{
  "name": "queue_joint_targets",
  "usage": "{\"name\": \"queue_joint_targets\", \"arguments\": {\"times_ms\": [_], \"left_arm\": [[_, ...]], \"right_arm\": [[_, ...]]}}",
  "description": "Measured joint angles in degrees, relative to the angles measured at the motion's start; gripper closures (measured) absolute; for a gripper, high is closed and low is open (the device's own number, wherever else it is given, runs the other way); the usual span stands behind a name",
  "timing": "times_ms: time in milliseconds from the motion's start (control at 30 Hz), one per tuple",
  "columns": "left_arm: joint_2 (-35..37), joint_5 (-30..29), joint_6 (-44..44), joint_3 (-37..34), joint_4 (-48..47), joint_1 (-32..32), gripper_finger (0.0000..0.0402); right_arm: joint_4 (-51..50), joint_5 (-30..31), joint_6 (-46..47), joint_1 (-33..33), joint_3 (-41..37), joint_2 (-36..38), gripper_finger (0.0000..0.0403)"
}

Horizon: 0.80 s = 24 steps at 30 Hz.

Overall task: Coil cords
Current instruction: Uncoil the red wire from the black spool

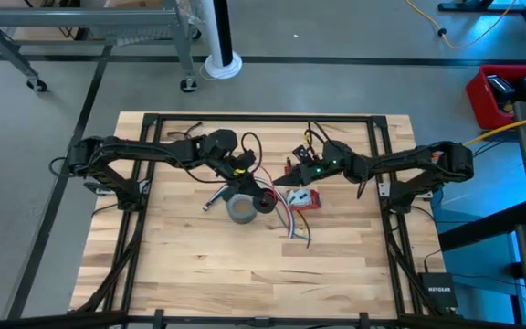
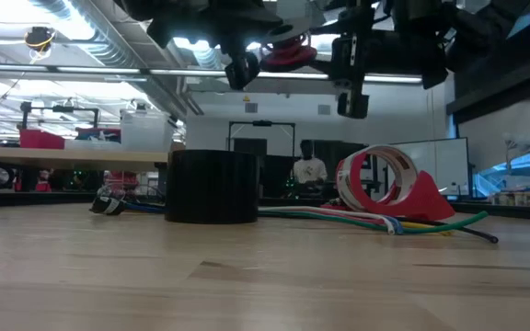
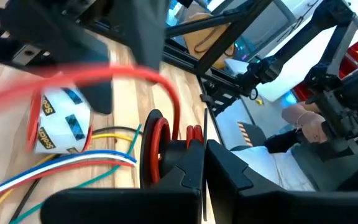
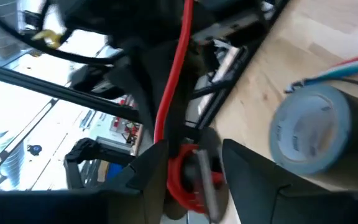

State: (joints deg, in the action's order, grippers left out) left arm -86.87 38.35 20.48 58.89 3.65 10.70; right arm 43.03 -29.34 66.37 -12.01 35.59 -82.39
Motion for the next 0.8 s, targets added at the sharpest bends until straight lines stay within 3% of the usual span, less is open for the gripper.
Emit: {"name": "queue_joint_targets", "arguments": {"times_ms": [333, 633, 800], "left_arm": [[0.0, -0.58, 0.38, 0.0, -0.68, 0.22, 0.0401], [0.02, -11.47, 0.49, 0.0, -6.92, 0.42, 0.0401], [0.02, -12.04, 0.51, 0.0, -5.93, 1.55, 0.0402]], "right_arm": [[0.25, -2.38, -0.7, 0.04, 0.0, 0.0, 0.0247], [-0.67, -6.65, -0.87, 0.05, 0.0, 0.0, 0.0247], [-2.36, -6.71, -0.83, 0.04, 0.0, 0.0, 0.0247]]}}
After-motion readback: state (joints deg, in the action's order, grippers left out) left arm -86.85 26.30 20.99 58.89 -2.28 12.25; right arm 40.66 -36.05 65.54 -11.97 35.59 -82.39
